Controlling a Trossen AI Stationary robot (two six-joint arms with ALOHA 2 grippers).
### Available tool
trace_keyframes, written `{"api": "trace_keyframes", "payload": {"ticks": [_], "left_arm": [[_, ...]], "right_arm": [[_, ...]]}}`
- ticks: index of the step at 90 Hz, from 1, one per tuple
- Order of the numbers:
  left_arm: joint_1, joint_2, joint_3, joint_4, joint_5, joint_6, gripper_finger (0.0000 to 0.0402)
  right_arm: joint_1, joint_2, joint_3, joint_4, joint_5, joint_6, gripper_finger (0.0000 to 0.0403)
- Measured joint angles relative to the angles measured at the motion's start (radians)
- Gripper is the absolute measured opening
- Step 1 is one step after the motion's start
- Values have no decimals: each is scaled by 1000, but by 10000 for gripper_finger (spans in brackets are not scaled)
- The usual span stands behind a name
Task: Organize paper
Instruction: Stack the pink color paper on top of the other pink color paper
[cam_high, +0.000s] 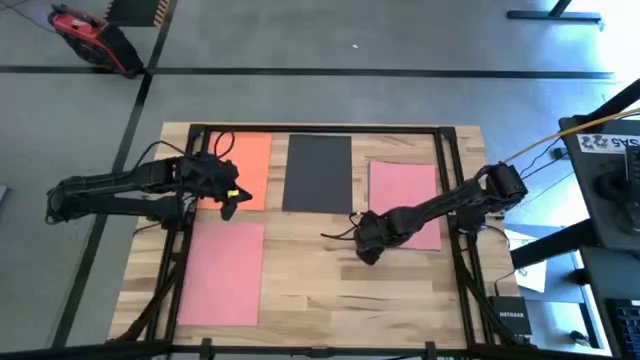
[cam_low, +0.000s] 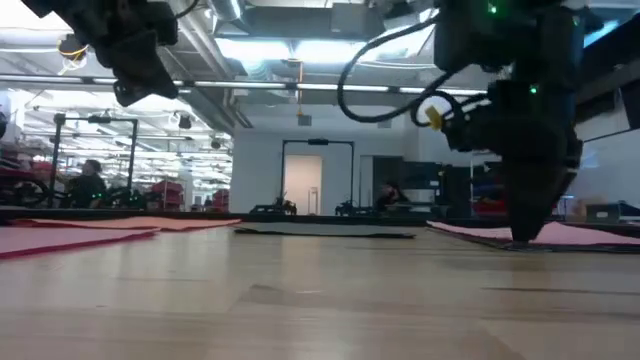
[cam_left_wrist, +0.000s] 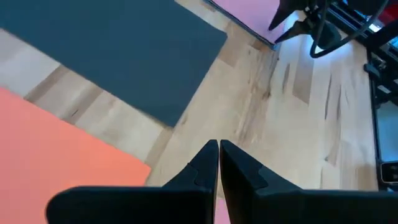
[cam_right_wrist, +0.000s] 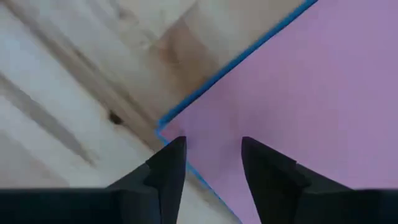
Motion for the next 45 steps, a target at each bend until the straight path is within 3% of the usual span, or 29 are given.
{"api": "trace_keyframes", "payload": {"ticks": [45], "left_arm": [[0, 0, 0, 1, -18, 1, 0]], "right_arm": [[16, 0, 71, 29, 23, 3, 151]]}}
